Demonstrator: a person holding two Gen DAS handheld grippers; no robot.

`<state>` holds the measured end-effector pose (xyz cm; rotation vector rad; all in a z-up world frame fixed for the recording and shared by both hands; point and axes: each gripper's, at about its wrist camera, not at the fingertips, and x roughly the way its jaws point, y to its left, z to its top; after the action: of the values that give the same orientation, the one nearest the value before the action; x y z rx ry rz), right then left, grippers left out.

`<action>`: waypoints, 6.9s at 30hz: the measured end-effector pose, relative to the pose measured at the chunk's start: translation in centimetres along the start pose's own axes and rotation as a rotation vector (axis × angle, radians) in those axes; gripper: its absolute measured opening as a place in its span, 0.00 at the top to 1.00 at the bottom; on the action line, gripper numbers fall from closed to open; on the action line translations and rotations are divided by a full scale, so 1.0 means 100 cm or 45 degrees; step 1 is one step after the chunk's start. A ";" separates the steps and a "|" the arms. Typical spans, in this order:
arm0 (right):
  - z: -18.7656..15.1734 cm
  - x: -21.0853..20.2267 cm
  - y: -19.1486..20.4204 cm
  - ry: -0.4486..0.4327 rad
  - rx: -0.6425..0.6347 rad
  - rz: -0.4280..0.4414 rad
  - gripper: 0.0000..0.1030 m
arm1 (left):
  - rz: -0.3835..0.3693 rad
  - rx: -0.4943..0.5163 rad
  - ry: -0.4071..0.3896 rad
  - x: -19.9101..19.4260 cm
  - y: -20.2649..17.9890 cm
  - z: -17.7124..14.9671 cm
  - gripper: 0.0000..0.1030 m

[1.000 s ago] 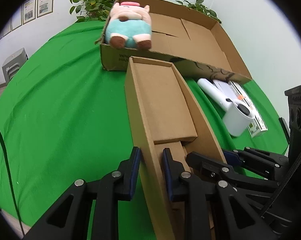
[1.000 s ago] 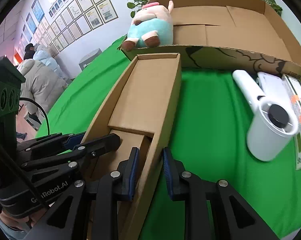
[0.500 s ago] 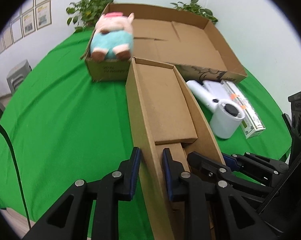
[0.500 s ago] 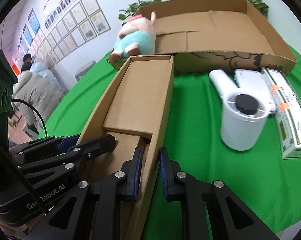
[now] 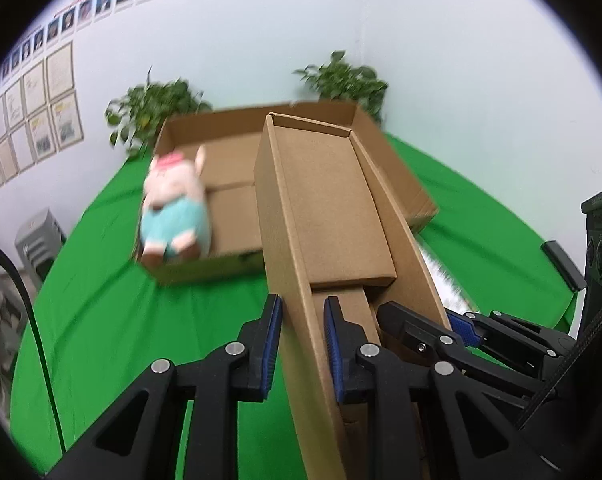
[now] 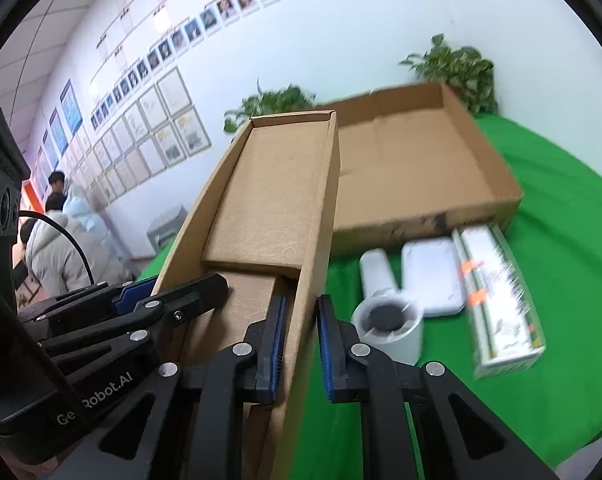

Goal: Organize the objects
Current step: 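Lift the narrow tray with both tools and carry it over the box, then lower the tray into the box beside the pig and open both tools, then grasp the white fan head with the right tool while the left tool grips its handle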

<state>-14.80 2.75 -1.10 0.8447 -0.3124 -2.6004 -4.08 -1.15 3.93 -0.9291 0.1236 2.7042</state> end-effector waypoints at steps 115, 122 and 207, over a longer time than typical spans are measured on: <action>0.053 0.108 -0.044 0.040 -0.141 -0.236 0.20 | 0.140 -0.132 -0.300 0.043 0.036 0.044 0.46; 0.044 0.095 -0.046 0.028 -0.191 -0.256 0.70 | 0.142 -0.203 -0.333 0.037 0.037 0.036 0.89; -0.007 0.069 -0.023 0.176 -0.278 -0.090 0.48 | -0.735 -0.308 0.351 0.119 0.013 0.029 0.70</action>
<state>-20.15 1.84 -5.98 0.9652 0.0401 -2.5637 -15.17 0.87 -1.12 -1.1848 -0.3692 2.0799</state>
